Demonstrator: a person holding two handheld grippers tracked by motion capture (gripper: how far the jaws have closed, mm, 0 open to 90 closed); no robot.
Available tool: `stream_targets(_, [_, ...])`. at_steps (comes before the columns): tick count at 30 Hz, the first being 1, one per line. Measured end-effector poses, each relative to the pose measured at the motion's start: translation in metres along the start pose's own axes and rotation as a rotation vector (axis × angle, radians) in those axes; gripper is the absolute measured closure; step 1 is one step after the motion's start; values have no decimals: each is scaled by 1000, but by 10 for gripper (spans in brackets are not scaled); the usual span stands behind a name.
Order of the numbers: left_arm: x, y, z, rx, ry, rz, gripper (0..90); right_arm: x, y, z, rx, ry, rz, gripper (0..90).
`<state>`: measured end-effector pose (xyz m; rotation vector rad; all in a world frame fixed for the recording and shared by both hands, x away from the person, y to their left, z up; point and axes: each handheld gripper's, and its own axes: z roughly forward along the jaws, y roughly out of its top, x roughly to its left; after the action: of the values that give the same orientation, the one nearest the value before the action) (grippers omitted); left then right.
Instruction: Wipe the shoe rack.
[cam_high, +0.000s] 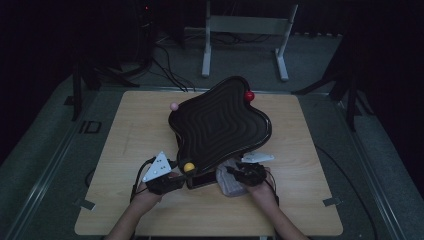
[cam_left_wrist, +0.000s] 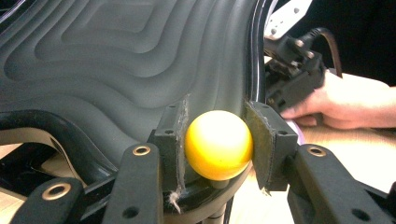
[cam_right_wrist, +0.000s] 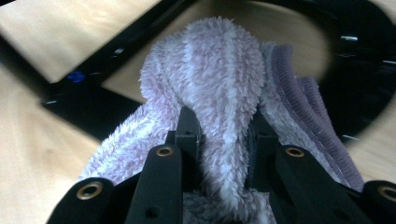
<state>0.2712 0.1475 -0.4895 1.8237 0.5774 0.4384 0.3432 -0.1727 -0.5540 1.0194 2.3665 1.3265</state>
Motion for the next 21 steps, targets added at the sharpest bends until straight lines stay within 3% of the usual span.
stream_targets(4, [0,0,0,-1,-1,-2,601,-18,0,-4,-10,-27,29,719])
stream_targets(10, [0,0,1,-2,-4,1,602,-27,6,-2,-6,-66,18,718])
stream_targets(15, [1,-1,1,-5,-9,-2,602,-41,10,-3,-5,-125,55,716])
stream_targets(18, [1,-1,1,-6,-10,-2,602,-51,12,-3,-7,-110,116,712])
stream_targets(21, [2,-1,1,-9,-11,-2,602,-49,19,-2,-14,-117,84,713])
